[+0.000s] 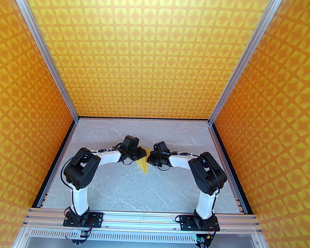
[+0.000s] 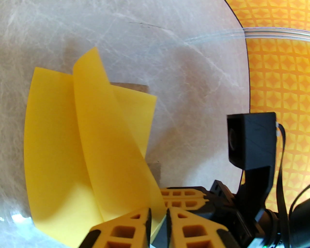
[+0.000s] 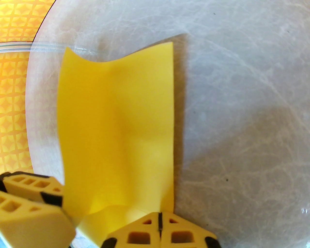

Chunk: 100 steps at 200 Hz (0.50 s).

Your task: Fold a paper plane with a square sheet of paper (fold left side to right side)

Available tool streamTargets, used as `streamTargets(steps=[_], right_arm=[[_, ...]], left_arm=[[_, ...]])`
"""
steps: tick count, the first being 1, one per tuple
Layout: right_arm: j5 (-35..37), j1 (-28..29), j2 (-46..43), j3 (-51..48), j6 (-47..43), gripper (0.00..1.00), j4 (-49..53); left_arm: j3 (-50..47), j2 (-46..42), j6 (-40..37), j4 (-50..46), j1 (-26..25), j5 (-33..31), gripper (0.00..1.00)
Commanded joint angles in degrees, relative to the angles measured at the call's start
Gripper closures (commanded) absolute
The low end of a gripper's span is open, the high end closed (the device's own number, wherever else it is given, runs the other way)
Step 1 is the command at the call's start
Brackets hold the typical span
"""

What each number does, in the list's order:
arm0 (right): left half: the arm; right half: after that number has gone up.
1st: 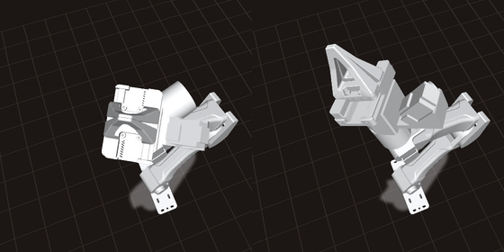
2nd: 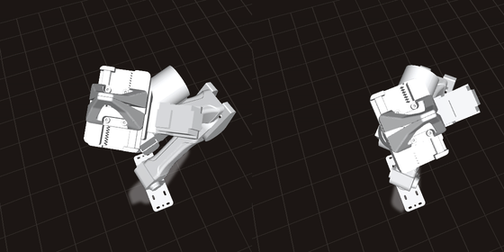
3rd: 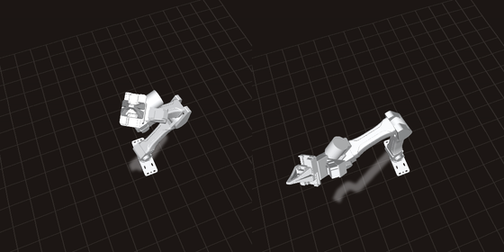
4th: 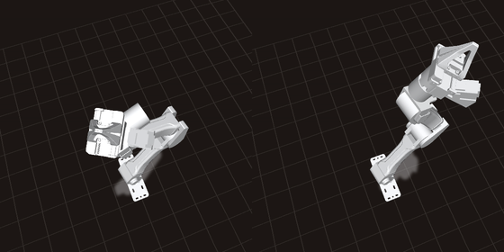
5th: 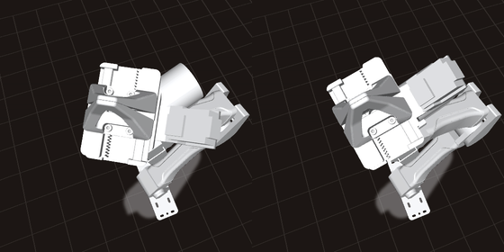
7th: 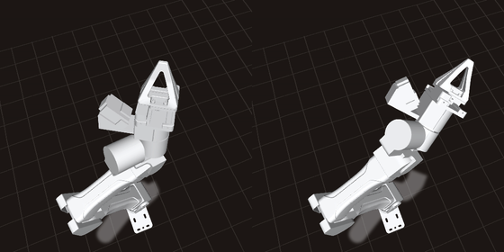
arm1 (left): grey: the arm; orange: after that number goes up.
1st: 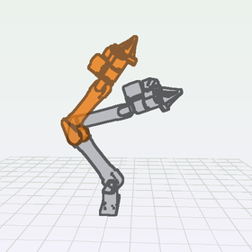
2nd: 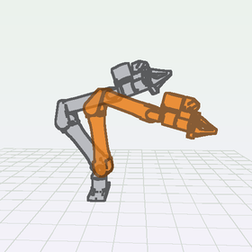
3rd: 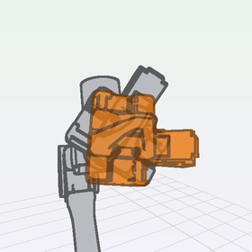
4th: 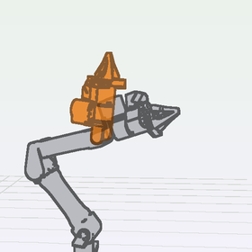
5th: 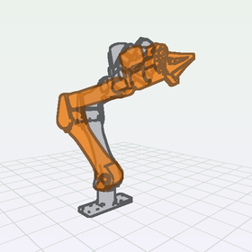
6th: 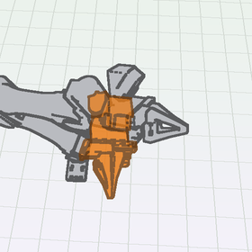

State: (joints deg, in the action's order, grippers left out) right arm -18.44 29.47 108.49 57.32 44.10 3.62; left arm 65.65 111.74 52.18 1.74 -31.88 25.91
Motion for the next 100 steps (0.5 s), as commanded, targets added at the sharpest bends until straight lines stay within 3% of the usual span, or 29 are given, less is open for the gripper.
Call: streamTargets(steps=[1,100], right_arm=[[2.1,0.0,2.2,-1.1,-1.1,1.0,4.1],[2.0,0.0,-2.2,-1.4,-1.6,0.99,2.5]], left_arm=[[2.2,1.1,-1.6,-2.6,0.0,-1.2,0.8],[4.2,2.4,-1.4,-4.6,0.0,-2.1,0.79]])
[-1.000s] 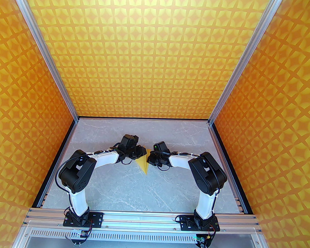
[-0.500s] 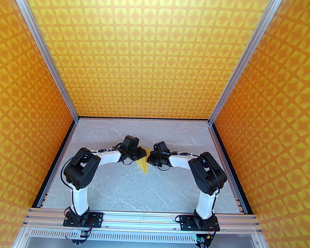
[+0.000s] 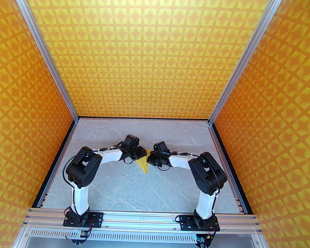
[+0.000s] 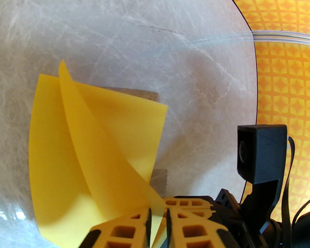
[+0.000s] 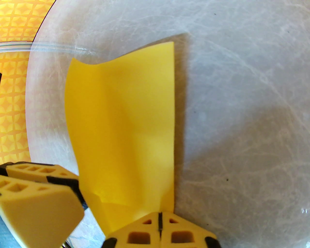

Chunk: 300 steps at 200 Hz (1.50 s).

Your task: Fold a paper plane with a square sheet of paper (fold left side to right side)

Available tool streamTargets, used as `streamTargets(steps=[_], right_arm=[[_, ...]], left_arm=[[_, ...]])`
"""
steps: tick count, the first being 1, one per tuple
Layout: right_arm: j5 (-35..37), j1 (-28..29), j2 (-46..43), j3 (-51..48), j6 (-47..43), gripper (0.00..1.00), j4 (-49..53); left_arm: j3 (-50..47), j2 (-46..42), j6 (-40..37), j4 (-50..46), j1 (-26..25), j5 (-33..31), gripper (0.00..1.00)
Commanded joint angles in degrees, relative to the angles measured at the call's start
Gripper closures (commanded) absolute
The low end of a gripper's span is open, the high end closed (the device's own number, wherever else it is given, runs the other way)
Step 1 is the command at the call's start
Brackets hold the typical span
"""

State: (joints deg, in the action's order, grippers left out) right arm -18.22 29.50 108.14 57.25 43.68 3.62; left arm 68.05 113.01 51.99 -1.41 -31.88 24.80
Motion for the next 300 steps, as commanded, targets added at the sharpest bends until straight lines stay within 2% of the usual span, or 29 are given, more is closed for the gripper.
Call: streamTargets(steps=[1,44,112,145,173,300], right_arm=[[1.7,-0.1,-1.9,-1.4,-1.2,1.0,2.4],[2.0,-0.2,-5.3,-2.9,-0.9,0.95,0.8],[-1.4,-0.7,-10.2,-11.4,2.2,0.79,-14.6],[-2.6,-0.7,-9.6,-13.7,5.1,0.79,-22.2],[-3.1,-0.7,-8.3,-13.5,5.8,0.79,-24.0],[-3.2,-0.7,-4.9,-11.6,6.5,0.78,-24.1]], left_arm=[[1.8,1.2,-1.2,-1.5,0.0,-1.0,0.79],[2.1,1.2,-1.1,-1.5,-0.1,-1.0,0.79],[2.6,1.7,-1.1,-1.6,-0.4,-1.0,0.79],[2.7,1.7,-1.1,-1.7,-0.6,-1.0,0.79],[2.8,1.7,-1.0,-1.7,-0.6,-1.0,0.79],[3.1,2.0,-1.0,-1.7,-1.0,-1.0,0.79]])
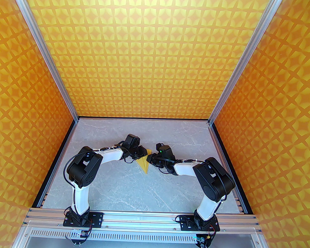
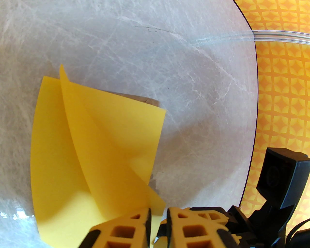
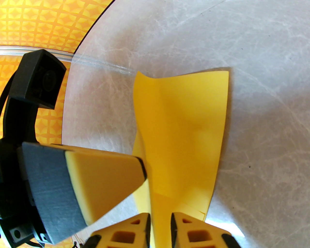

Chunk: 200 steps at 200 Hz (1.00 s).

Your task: Fold a paper plane with a square sheet of paper (fold left side to right side)

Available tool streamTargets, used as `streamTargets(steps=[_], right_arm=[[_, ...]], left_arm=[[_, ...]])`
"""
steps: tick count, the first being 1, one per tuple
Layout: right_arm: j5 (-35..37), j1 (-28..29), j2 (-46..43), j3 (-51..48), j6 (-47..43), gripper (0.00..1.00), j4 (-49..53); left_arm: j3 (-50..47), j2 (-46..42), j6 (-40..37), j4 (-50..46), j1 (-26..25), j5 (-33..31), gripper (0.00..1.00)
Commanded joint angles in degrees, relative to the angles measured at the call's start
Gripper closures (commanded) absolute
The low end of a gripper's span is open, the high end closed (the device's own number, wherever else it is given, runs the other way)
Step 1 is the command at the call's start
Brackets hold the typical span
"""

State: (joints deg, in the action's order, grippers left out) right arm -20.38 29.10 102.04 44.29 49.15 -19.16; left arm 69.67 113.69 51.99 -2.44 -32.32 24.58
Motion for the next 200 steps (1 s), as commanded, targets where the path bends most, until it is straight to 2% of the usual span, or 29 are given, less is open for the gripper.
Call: streamTargets(steps=[1,86,107,139,168,200], right_arm=[[-1.1,-0.3,1.2,1.3,1.1,0.78,-1.3],[-1.3,-0.3,2.4,1.7,1.8,0.78,-2.1],[-1.2,-0.3,2.6,1.5,1.7,0.81,-2.1],[-1.3,-0.3,2.9,1.1,1.9,0.95,-2.5],[-1.2,-0.3,2.9,0.7,2.0,1.0,-2.7],[-1.0,-0.3,2.8,-0.2,2.4,1.0,-3.2]], left_arm=[[1.4,1.3,-1.0,-0.7,-0.5,-0.8,0.79],[1.6,1.5,-1.1,-0.7,-0.7,-0.6,0.79],[1.6,1.4,-1.2,-0.9,-0.8,-0.6,0.79],[1.7,1.2,-1.4,-1.0,-0.7,-0.6,0.79],[2.0,0.2,-2.3,-2.1,-0.4,-0.6,0.75],[2.4,-1.8,-3.0,-3.0,0.7,-0.8,0.72]])
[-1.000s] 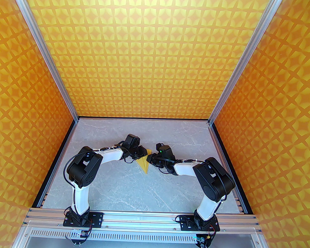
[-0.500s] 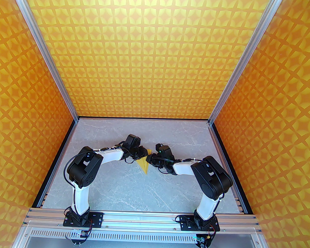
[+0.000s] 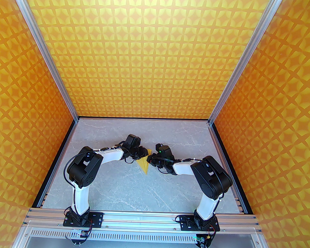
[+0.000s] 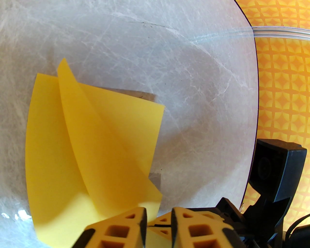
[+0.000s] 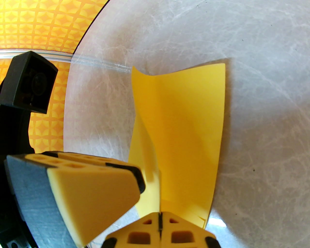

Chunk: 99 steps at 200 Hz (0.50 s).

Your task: Fold a paper plane with a square sheet of paper (fold left side to right side)

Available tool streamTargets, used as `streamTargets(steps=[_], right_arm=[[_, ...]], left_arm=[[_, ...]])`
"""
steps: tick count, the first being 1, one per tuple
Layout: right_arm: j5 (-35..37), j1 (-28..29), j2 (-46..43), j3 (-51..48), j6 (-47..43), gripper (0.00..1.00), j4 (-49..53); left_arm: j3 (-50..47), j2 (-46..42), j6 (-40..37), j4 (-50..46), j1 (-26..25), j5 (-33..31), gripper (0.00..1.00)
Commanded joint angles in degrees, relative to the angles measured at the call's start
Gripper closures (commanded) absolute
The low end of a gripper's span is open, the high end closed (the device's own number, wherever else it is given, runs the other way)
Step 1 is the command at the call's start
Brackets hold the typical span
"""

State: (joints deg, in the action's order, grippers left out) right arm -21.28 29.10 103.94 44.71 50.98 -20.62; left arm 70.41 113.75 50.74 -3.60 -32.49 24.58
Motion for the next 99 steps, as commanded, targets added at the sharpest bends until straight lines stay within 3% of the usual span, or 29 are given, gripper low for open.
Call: streamTargets(steps=[1,59,99], right_arm=[[0.0,-0.3,0.9,-0.7,0.5,1.0,-1.8],[0.3,-0.3,0.6,-2.2,1.0,1.0,-2.3],[0.6,-0.3,0.5,-2.8,1.5,1.0,-3.0]], left_arm=[[1.6,-1.9,-1.8,-1.8,0.9,-0.8,0.72],[0.8,-5.6,-4.8,-5.1,1.7,-2.8,0.71],[-2.3,-6.0,-5.7,-5.5,1.7,-4.2,0.76]])
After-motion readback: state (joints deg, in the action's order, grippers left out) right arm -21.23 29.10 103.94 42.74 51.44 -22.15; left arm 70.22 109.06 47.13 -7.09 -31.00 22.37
